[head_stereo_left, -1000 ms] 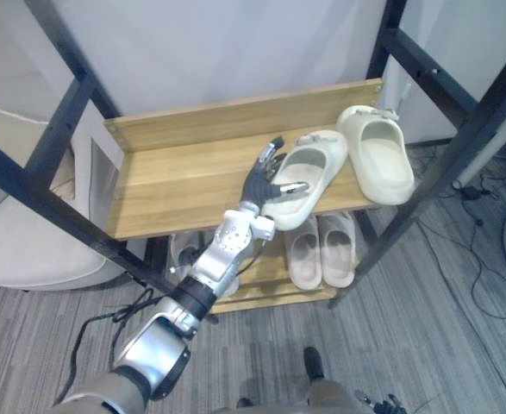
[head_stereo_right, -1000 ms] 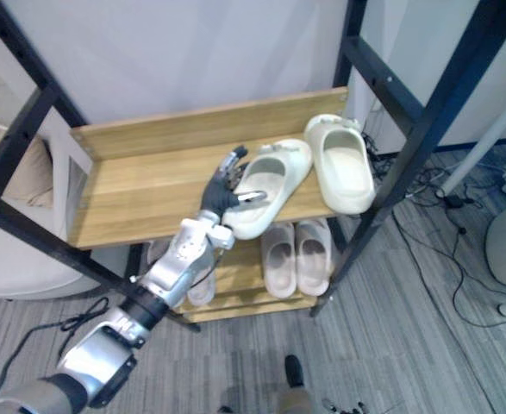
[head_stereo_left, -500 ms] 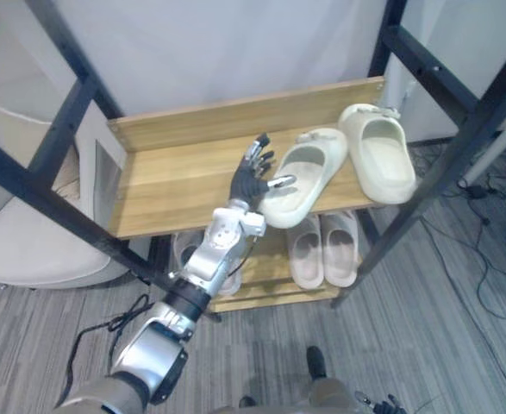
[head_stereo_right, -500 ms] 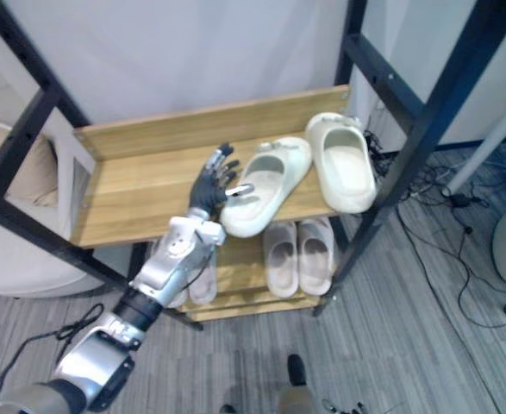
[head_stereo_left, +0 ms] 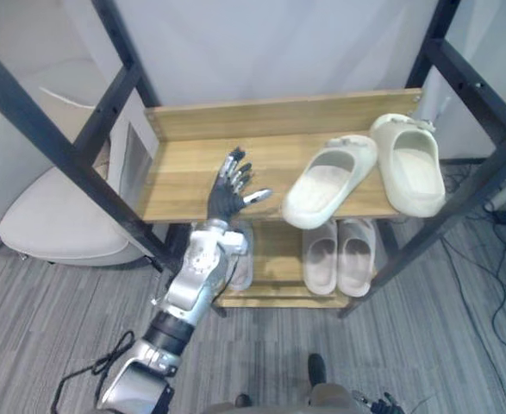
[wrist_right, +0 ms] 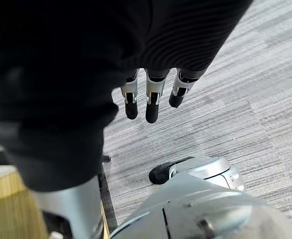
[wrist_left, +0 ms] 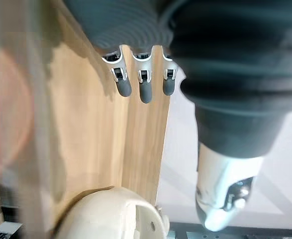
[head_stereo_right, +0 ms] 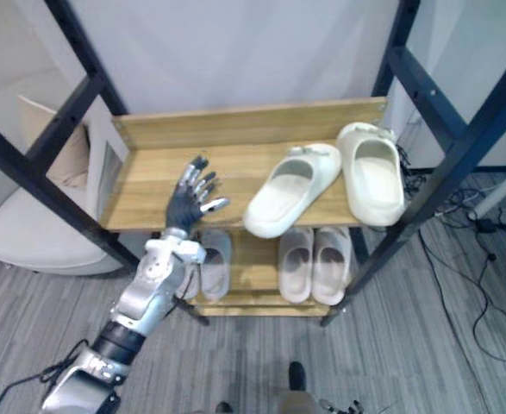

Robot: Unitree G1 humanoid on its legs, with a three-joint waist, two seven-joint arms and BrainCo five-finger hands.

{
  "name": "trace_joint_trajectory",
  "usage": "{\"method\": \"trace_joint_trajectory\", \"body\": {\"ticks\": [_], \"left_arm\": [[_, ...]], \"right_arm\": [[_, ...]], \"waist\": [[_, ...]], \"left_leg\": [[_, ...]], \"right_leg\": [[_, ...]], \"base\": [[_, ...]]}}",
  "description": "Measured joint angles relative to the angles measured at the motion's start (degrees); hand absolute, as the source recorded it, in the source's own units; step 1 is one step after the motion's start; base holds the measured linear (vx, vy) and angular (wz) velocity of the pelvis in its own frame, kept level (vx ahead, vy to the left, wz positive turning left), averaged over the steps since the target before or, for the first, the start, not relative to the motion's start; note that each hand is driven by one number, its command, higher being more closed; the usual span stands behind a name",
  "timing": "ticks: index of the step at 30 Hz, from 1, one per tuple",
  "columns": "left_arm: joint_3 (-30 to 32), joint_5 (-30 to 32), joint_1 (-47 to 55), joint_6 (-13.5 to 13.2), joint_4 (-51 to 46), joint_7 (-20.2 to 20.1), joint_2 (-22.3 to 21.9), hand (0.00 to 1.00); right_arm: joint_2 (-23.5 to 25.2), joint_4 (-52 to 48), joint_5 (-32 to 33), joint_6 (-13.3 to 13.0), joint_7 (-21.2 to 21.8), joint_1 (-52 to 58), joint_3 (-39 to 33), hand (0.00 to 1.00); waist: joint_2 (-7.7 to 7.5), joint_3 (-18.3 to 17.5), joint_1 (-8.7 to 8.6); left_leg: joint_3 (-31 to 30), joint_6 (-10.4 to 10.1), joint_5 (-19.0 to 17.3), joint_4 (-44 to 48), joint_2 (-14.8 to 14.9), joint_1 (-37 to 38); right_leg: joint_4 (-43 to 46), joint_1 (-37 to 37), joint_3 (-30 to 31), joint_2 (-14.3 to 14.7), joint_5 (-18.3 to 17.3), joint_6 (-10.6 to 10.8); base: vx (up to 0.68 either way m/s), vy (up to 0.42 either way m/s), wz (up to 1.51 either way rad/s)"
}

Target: Organize the slippers on the shoe rack

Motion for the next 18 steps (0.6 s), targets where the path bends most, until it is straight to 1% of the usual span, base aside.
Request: {"method": "trace_joint_trajectory", "body": {"ticks": [2,3,4,9,11,15,18], "left_arm": [[-1.1,-0.6,0.6,0.0,-0.5,-0.3,0.0,0.00],[-1.2,-0.6,0.8,0.0,-0.7,-0.4,0.0,0.00],[-2.3,-0.6,1.3,-0.1,-1.1,-1.5,-0.1,0.00],[-4.7,-0.5,1.4,-0.2,-1.0,-2.6,-0.2,0.00],[-6.8,-0.4,1.4,-0.2,-1.0,-3.9,-0.2,0.00],[-9.6,-0.3,1.4,-0.4,-1.0,-5.0,-0.4,0.00],[-10.6,0.1,1.4,-0.7,-1.0,-5.0,-0.5,0.00]], "right_arm": [[0.0,0.0,0.0,0.0,0.0,-0.2,0.3,0.00],[0.0,0.0,0.0,0.0,0.0,-0.2,0.4,0.00],[0.0,0.0,0.0,0.0,0.0,-0.1,0.9,0.00],[-0.2,0.0,-0.1,-0.1,0.0,-0.1,2.0,0.00],[-0.1,0.2,-0.1,-0.1,0.0,-0.1,2.3,0.00],[-0.1,0.4,-0.4,-0.2,0.0,-0.1,2.4,0.00],[-0.1,0.6,-0.5,-0.2,0.0,-0.2,2.5,0.00]], "waist": [[-0.32,-0.1,0.40],[-0.35,-0.1,0.40],[-0.55,-0.2,0.45],[-1.01,-0.5,0.54],[-1.37,-0.7,0.54],[-1.58,-1.1,0.54],[-1.57,-1.3,0.54]], "left_leg": [[-0.3,0.0,0.1,0.0,0.0,0.0],[-0.4,0.0,0.1,0.0,0.0,0.0],[-0.9,0.0,0.2,0.0,0.1,0.1],[-1.4,0.0,0.3,0.0,0.1,0.0],[-1.3,0.0,0.3,-0.1,0.2,0.1],[-0.8,-0.1,0.2,-0.1,0.4,0.1],[-0.5,-0.2,0.2,-0.1,0.5,0.1]], "right_leg": [[0.0,0.2,-0.4,0.0,-0.1,-0.1],[0.0,0.3,-0.5,0.0,-0.1,-0.2],[0.0,0.6,-1.1,-0.1,-0.2,-0.2],[0.0,0.8,-1.4,-0.1,-0.4,-0.2],[0.0,0.8,-1.3,0.0,-0.4,-0.2],[0.0,0.7,-1.1,0.2,-0.5,-0.2],[0.0,0.5,-0.8,0.3,-0.5,-0.2]], "base": [[-0.03,-0.024,0.08],[-0.03,-0.025,0.16],[-0.02,-0.024,0.15],[-0.02,-0.017,0.06],[0.00,0.000,0.00],[0.00,-0.008,-0.02],[-0.01,-0.013,-0.05]]}}
